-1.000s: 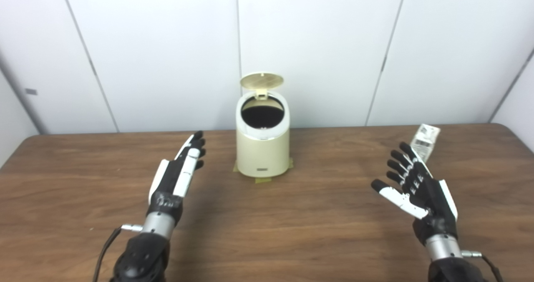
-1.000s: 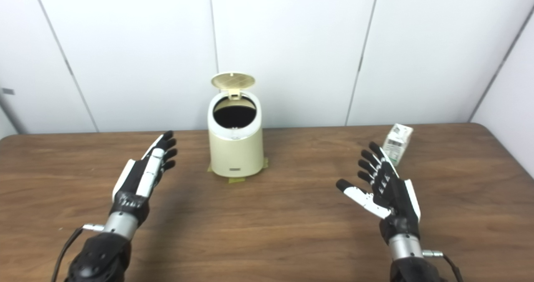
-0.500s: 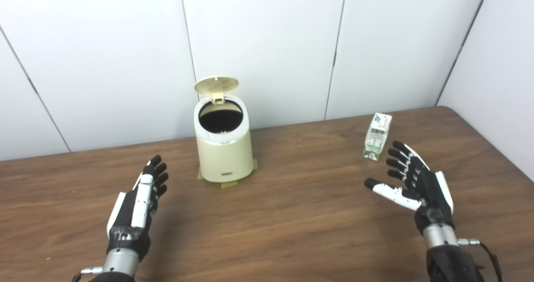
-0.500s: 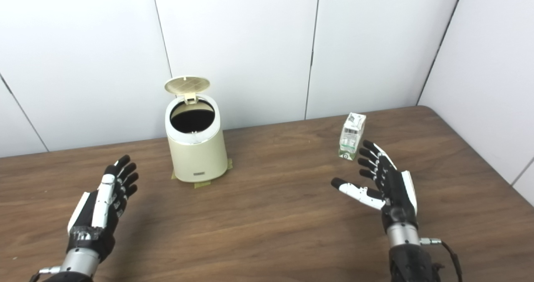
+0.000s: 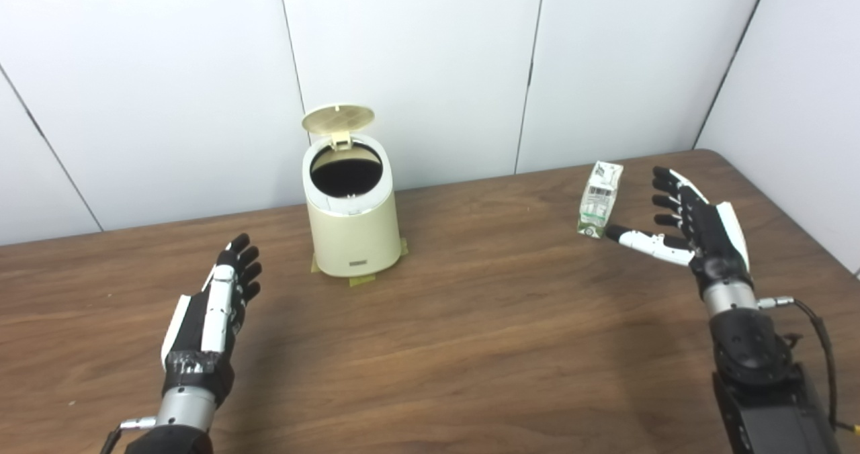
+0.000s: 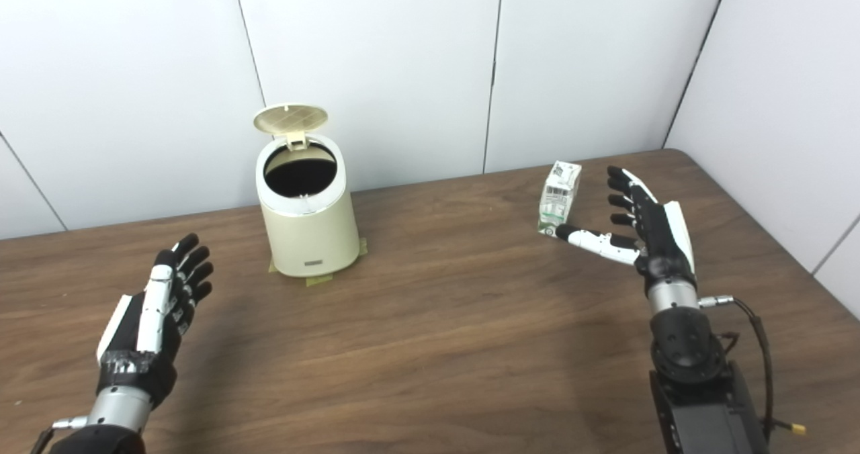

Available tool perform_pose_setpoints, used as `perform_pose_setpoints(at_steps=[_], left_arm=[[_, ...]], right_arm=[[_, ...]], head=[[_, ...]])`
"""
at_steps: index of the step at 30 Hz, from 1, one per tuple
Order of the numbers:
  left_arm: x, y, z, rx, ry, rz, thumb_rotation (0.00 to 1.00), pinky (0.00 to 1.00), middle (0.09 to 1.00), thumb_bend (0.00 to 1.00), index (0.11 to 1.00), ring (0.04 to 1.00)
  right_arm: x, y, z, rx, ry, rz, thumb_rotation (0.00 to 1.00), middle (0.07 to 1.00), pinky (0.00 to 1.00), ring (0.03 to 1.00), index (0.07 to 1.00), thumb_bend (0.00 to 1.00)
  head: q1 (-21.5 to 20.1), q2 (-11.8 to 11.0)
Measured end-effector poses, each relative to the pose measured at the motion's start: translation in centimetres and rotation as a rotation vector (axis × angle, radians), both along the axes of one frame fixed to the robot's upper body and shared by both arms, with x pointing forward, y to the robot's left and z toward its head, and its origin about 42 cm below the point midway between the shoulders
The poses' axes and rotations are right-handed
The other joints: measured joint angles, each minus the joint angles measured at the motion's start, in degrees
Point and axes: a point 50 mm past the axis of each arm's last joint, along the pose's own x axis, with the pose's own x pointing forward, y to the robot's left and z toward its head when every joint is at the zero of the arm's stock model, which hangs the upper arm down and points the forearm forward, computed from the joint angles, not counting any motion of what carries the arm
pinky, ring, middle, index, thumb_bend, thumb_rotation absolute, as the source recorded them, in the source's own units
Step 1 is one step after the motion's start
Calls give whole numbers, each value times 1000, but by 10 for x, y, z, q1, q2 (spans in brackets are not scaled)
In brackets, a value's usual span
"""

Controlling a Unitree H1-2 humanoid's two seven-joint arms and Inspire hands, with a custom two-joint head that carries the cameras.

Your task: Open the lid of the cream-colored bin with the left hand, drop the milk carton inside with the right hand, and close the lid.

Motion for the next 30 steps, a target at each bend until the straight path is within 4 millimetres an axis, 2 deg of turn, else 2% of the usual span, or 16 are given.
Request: perform_pose_setpoints(at_steps=[5,9,12,14,19,22,28,30], left_arm=[[0,1,0,19,1,-10,1000,962,942,454,966,950],[-2,2,4,28,-12,-20,992,964,937,439,963,945],[-4,2,7,28,-19,-20,944,957,939,435,963,943],[-4,1,6,27,-15,-22,943,958,938,436,966,944],[-9,0,14,36,-34,-32,941,948,939,431,966,941],[-11,1,15,40,-34,-36,943,965,944,432,976,950],[-11,5,14,58,-23,-40,935,988,942,446,978,956],[-11,6,14,61,-23,-39,932,975,937,447,978,951]], right_arm=[[28,-9,-6,-7,54,-26,293,873,717,825,869,931],[45,-14,-18,10,108,-40,303,795,665,757,842,943],[56,-17,-19,13,117,-43,288,827,724,794,840,933],[64,-19,-15,6,111,-47,281,832,732,799,840,923],[80,-20,4,-55,86,-29,167,850,707,807,852,865],[87,-17,13,-92,73,-20,162,827,664,775,843,862],[92,-12,15,-128,75,-19,133,815,704,783,828,847],[93,-13,15,-126,74,-31,117,792,679,760,803,842]], head=[[0,1],[4,1],[9,1],[11,1],[15,0],[17,1],[15,1],[14,0]])
